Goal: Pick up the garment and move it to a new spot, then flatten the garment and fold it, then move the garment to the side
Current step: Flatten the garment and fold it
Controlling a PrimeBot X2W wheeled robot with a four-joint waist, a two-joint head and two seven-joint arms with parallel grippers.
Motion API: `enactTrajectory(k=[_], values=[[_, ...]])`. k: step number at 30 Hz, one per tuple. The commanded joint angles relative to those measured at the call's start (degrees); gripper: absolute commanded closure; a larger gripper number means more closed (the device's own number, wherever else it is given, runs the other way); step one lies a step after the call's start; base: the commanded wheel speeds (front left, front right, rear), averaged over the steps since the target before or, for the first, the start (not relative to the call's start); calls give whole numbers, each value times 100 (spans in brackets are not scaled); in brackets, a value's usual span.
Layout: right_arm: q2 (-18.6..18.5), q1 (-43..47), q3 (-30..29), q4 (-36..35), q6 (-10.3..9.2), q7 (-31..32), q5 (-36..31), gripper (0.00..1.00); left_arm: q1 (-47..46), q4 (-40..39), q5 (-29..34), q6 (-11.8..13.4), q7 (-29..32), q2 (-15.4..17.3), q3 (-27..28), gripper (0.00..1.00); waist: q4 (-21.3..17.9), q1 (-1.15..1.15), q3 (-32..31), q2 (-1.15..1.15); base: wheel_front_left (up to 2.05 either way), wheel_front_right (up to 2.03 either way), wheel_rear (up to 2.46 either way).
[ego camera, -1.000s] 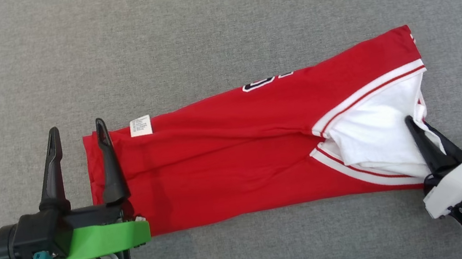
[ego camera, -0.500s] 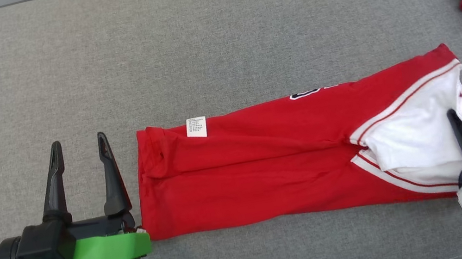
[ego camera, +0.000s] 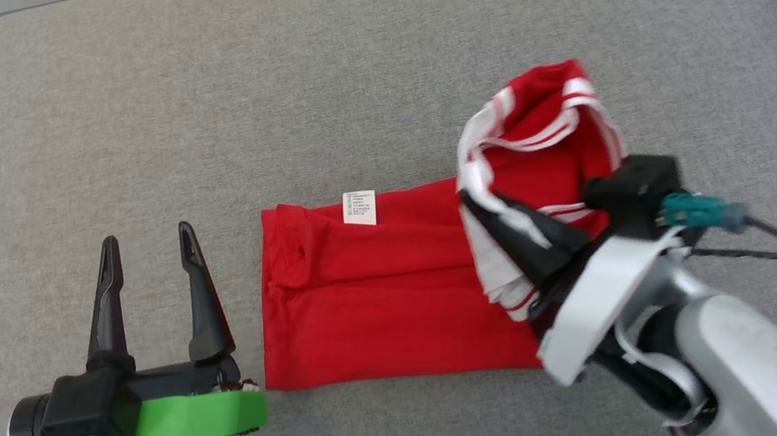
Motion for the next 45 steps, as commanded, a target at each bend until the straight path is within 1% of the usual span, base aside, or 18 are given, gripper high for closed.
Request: enactTrajectory(k=[1, 3, 7, 10, 14, 15, 16, 17, 20, 24, 26, 28, 31, 35, 40, 45], values=[[155, -115, 192, 147, 2, -7, 80, 100, -82, 7, 8, -11, -18, -35, -6, 0, 163, 0, 15, 0, 0, 0, 0], [410, -267, 513, 449, 2, -84, 142, 100, -93, 32, 10, -23, -18, -67, -11, 0, 244, 0, 25, 0, 0, 0, 0], [706, -531, 922, 1207, 2, -362, 275, 100, -154, 108, 21, -83, -18, -158, -67, 0, 407, 0, 52, 0, 0, 0, 0], [786, -765, 1161, 1765, 2, -575, 426, 100, -179, 164, 47, -134, -17, -220, -112, 0, 500, 0, 71, 0, 0, 0, 0], [806, -1043, 1506, 2297, 2, -867, 668, 100, -209, 198, 84, -164, -18, -276, -122, 0, 547, 0, 123, 0, 0, 0, 0], [807, -1139, 1586, 2389, 2, -983, 762, 82, -222, 203, 93, -181, -18, -289, -120, 0, 555, 0, 141, 0, 0, 0, 0], [809, -1209, 1649, 2446, 2, -1077, 810, 56, -228, 210, 95, -190, -17, -297, -116, 0, 558, 0, 153, 0, 0, 0, 0], [812, -1304, 1758, 2505, 2, -1202, 837, 0, -233, 225, 122, -192, -18, -302, -111, 0, 555, 0, 171, 0, 0, 0, 0], [810, -1523, 1997, 2524, 2, -1598, 904, 0, -253, 243, 153, -205, -18, -308, -58, 0, 531, 0, 205, 0, 0, 0, 0], [803, -1761, 2203, 2315, 2, -2111, 864, 0, -242, 252, 198, -212, -18, -322, 16, 0, 461, 0, 210, 0, 0, 0, 0], [659, -1790, 2135, 2113, 2, -2309, 828, 0, -225, 262, 201, -224, -18, -329, 41, 0, 434, 0, 195, 0, 0, 0, 0], [526, -1629, 1947, 1858, 2, -2416, 892, 0, -194, 262, 219, -232, -18, -336, 71, 0, 396, 0, 173, 0, 0, 0, 0], [246, -1374, 1755, 1616, 2, -2287, 906, 0, -89, 249, 232, -209, -18, -330, 139, 0, 297, 0, 136, 0, 0, 0, 0], [6, -1085, 1565, 1393, 2, -2098, 838, 0, -42, 250, 251, -237, -18, -319, 189, 0, 230, 0, 113, 0, 0, 0, 0], [-71, -756, 1128, 1113, 2, -2159, 575, 0, -34, 253, 270, -228, -18, -316, 232, 0, 160, 0, 73, 0, 0, 0, 0], [-146, -290, 344, 778, 2, -2211, 287, 0, 71, 231, 294, -201, -18, -236, 326, 0, -20, 0, -19, 0, 0, 0, 0]])
